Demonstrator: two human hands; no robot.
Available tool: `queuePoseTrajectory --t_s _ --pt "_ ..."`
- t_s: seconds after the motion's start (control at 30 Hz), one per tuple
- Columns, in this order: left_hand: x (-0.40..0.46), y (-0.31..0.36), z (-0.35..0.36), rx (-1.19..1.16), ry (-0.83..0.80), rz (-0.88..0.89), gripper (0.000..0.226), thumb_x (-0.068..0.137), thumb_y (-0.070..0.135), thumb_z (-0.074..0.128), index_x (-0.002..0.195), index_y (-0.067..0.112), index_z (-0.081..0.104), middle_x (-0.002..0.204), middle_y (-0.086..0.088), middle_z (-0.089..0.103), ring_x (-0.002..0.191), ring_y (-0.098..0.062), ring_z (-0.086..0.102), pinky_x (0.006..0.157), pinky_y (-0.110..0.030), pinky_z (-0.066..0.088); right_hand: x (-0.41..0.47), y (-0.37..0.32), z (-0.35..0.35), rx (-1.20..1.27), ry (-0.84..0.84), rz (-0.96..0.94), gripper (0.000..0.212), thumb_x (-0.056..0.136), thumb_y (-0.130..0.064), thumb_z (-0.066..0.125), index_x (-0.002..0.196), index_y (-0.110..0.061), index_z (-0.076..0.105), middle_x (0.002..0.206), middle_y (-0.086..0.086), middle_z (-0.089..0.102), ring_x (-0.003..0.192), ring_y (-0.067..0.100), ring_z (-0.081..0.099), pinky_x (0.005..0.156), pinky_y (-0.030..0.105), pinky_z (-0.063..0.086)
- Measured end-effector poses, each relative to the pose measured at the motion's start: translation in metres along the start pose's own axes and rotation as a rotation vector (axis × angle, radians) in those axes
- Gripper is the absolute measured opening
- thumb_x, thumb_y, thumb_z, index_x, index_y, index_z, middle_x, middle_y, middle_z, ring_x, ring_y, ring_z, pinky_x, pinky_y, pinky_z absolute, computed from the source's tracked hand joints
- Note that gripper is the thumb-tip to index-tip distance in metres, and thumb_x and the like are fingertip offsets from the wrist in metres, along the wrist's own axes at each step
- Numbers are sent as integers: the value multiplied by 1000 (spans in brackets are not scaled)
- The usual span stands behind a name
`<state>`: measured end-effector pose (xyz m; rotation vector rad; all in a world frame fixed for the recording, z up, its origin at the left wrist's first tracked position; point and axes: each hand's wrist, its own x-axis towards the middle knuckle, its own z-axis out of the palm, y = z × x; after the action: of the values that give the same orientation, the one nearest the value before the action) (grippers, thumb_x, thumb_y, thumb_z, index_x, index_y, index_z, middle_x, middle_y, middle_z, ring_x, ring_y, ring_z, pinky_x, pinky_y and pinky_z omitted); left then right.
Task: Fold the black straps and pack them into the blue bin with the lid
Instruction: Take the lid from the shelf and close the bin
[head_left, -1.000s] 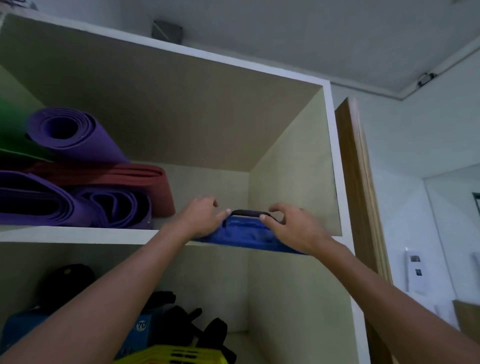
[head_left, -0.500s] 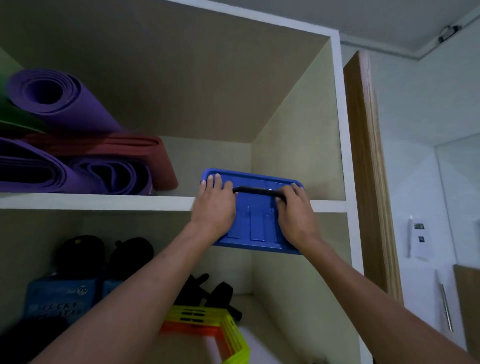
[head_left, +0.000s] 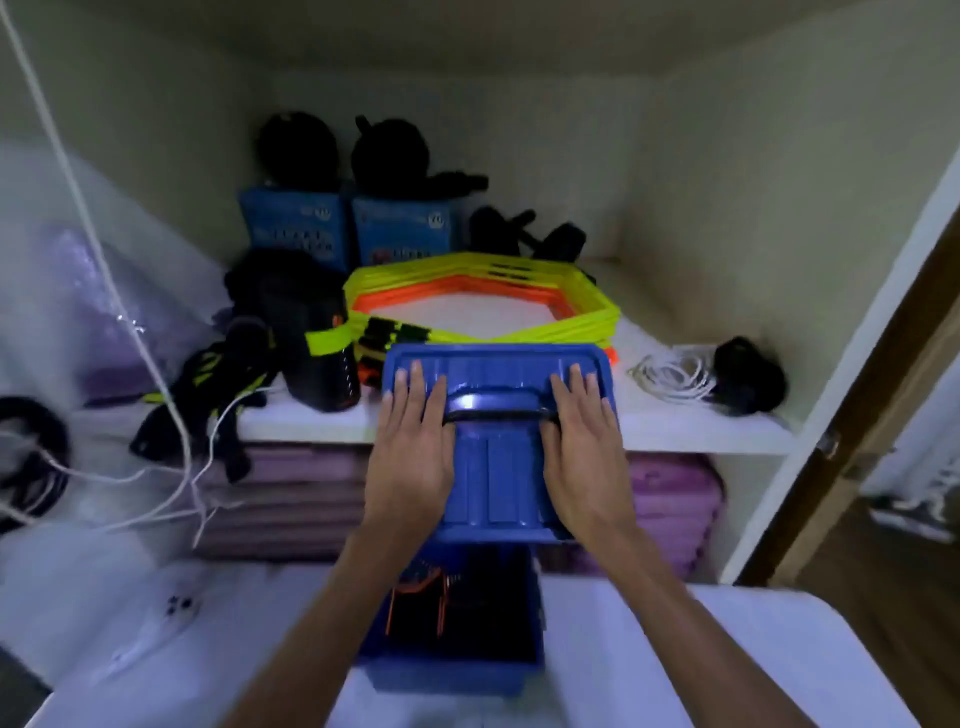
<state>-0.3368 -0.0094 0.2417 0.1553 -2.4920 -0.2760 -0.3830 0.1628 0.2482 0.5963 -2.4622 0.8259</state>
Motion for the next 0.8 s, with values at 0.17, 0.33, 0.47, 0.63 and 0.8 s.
queuePoseTrajectory --t_s 0.17,0.33,0.47,0.63,0.8 --pt "-96 -57 77 19 -193 -55 50 92 22 36 138 4 45 148 -22 39 137 -38 37 116 -36 12 -97 26 105 -6 -175 154 51 101 -21 30 149 -5 36 160 13 23 150 29 17 121 31 4" --pt "-128 -83 110 9 -326 -100 49 91 25 34 129 1 56 139 -26 50 128 -41 49 111 -43 27 -129 34 147 -39 -285 193 53 101 -24 24 151 -7 33 161 12 19 151 26 12 120 30 1" --pt "-134 -99 137 -15 -440 -153 57 100 35 20 129 1 56 140 -25 49 130 -39 47 110 -45 33 -134 43 172 -63 -336 209 47 105 -16 31 151 -7 31 162 13 17 151 26 10 118 28 -3" --pt "-131 -112 163 -20 -486 -196 53 92 29 29 129 3 56 141 -24 48 131 -39 47 104 -54 42 -127 51 198 -111 -383 222 48 103 -11 37 151 -8 31 162 14 17 151 27 10 119 30 -2" --pt "-133 -118 169 -20 -476 -174 63 95 43 19 140 8 44 153 -17 33 142 -33 32 115 -42 20 -129 52 210 -169 -384 241 53 102 -22 27 152 -7 25 160 15 24 150 29 18 121 35 6"
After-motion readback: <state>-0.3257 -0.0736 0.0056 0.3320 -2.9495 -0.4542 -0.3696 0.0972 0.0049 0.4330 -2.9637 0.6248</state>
